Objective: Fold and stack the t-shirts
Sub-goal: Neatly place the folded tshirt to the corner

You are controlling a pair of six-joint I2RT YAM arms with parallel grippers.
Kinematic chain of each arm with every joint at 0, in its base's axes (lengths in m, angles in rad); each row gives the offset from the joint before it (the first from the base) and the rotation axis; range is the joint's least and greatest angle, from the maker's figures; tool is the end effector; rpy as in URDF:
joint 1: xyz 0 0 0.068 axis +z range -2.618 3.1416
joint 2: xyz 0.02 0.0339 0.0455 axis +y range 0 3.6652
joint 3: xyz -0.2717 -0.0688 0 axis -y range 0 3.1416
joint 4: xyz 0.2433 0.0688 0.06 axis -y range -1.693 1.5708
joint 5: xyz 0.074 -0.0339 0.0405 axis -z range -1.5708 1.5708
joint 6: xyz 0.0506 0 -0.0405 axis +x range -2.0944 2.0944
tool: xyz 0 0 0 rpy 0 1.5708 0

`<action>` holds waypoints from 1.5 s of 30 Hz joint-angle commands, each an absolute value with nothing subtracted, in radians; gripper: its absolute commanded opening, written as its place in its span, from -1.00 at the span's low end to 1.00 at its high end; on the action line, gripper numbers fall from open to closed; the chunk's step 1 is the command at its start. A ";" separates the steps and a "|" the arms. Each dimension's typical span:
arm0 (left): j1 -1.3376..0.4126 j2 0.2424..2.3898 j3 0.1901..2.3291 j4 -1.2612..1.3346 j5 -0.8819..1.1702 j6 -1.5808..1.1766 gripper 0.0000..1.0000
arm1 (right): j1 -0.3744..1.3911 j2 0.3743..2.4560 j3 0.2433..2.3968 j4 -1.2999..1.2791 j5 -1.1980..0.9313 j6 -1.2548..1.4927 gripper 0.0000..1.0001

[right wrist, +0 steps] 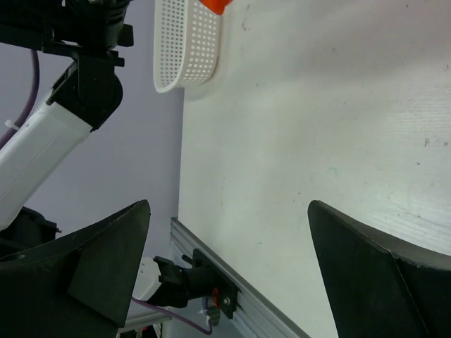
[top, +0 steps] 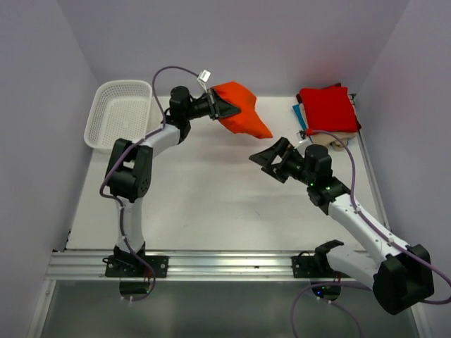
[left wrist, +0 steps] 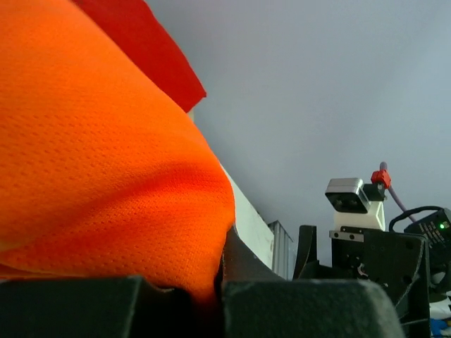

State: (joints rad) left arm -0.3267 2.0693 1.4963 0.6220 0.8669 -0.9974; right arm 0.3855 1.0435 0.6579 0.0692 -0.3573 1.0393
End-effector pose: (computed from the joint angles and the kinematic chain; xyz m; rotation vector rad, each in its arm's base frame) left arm 0.4550 -0.1949 0.2759 0.2115 1.7984 -1.6459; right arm 0.2219 0.1091 0.2746 0.4083 2.0482 1.2642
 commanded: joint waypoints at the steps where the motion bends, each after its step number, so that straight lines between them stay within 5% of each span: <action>1: -0.360 2.010 1.577 0.706 0.925 -1.023 -1.00 | 0.377 1.002 0.709 0.026 -0.333 0.999 0.98; 6: -0.319 1.951 1.198 0.605 0.922 -0.915 -1.00 | 0.376 1.012 0.719 0.014 -0.342 0.985 0.98; 8: -0.307 1.962 1.128 0.362 0.861 -0.759 -1.00 | 0.374 1.028 0.733 0.003 -0.338 0.973 0.98; 14: -0.291 2.129 1.102 0.014 0.779 -0.598 -1.00 | 0.376 1.052 0.788 -0.136 -0.259 0.925 0.98; 22: -0.290 2.023 1.072 -0.230 0.524 -0.467 -1.00 | 0.376 1.143 0.879 -0.380 -0.132 0.798 0.98; 45: -0.279 1.916 0.933 -0.176 0.528 -0.460 -1.00 | 0.368 1.568 0.781 0.014 -0.402 0.733 0.98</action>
State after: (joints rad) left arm -0.2832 1.8961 0.9863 -0.0788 0.6361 -0.5198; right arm 0.3717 1.5272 0.7609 -0.0547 -0.3847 0.7742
